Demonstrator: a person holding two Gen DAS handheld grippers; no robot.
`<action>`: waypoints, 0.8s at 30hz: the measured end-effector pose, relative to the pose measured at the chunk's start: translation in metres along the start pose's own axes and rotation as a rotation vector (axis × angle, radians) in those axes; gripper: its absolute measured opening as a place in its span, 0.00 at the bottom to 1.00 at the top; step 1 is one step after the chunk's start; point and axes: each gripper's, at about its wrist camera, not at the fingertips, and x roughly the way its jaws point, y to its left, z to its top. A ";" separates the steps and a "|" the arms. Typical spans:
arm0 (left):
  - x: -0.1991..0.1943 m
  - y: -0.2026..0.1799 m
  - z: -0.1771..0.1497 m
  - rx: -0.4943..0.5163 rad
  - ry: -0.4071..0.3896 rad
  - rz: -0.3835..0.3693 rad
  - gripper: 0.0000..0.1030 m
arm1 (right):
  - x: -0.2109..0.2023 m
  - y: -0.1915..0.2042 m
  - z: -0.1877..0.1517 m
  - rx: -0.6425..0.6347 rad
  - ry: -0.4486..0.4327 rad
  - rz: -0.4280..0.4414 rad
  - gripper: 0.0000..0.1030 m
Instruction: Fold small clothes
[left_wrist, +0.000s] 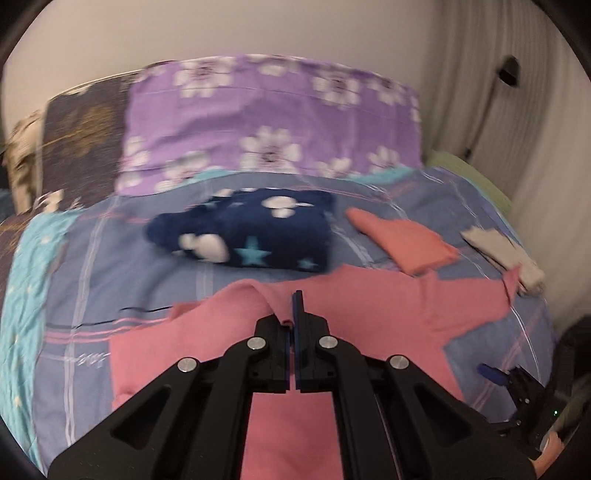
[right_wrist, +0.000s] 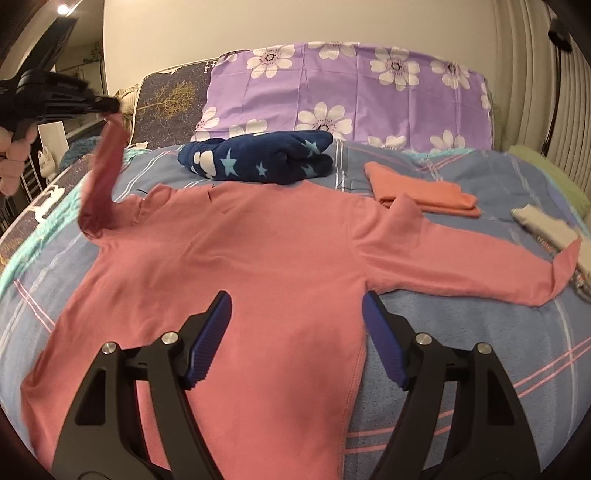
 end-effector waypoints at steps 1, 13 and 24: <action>0.008 -0.013 -0.001 0.020 0.011 -0.021 0.01 | 0.002 -0.003 0.001 0.014 0.009 0.019 0.72; 0.066 -0.067 -0.021 0.129 0.142 -0.126 0.01 | 0.039 0.021 0.056 -0.106 -0.006 0.276 0.72; 0.047 -0.046 -0.025 0.110 0.042 -0.086 0.38 | 0.058 -0.005 0.076 0.121 0.035 0.334 0.06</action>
